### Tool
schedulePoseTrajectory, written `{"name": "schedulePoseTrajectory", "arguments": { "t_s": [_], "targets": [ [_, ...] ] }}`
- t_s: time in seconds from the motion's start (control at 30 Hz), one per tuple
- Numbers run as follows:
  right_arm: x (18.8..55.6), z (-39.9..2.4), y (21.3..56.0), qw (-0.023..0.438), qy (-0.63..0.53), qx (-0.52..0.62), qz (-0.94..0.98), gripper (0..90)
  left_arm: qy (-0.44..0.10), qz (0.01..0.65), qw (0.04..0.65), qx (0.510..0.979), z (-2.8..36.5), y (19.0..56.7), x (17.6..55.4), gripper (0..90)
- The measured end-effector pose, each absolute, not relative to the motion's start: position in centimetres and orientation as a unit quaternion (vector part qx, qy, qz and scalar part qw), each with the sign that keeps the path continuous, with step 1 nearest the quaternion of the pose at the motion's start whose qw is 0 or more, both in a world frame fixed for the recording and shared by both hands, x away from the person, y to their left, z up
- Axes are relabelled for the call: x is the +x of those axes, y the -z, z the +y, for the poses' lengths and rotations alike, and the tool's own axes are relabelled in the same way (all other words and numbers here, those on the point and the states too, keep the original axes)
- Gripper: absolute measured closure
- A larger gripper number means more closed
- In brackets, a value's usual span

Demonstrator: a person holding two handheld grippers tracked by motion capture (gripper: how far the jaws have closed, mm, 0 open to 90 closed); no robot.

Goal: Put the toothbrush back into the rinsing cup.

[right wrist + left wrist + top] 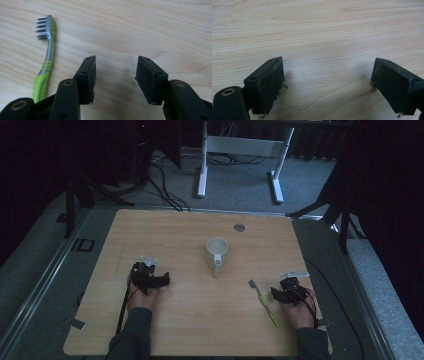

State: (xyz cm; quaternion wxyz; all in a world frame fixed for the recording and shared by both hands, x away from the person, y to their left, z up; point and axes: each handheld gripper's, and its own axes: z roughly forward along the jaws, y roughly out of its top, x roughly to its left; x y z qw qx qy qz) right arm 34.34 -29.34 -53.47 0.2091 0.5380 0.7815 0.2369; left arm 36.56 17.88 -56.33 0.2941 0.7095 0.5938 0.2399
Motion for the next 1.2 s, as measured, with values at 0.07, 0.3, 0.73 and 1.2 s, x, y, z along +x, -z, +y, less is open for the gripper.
{"name": "schedulePoseTrajectory", "arguments": {
  "t_s": [0.07, 0.3, 0.73, 1.2],
  "targets": [
    [34.0, -29.4, 53.2, 0.207, -0.243, 0.536, 0.782, 52.5, -0.24, 0.594, 0.294, 0.709, 17.9, 56.3, 36.6, 11.7],
    [33.3, -29.3, 52.7, 0.192, -0.257, 0.53, 0.785, 60.5, -0.24, 0.595, 0.294, 0.709, 17.9, 56.3, 36.6, 11.7],
    [32.1, -27.8, 50.9, 0.198, -0.266, 0.51, 0.794, 65.9, -0.24, 0.594, 0.294, 0.709, 17.9, 56.3, 36.6, 11.7],
    [32.2, -26.4, 49.3, 0.191, -0.24, 0.491, 0.815, 66.5, -0.24, 0.594, 0.294, 0.709, 17.9, 56.3, 36.6, 11.7]
  ]
}}
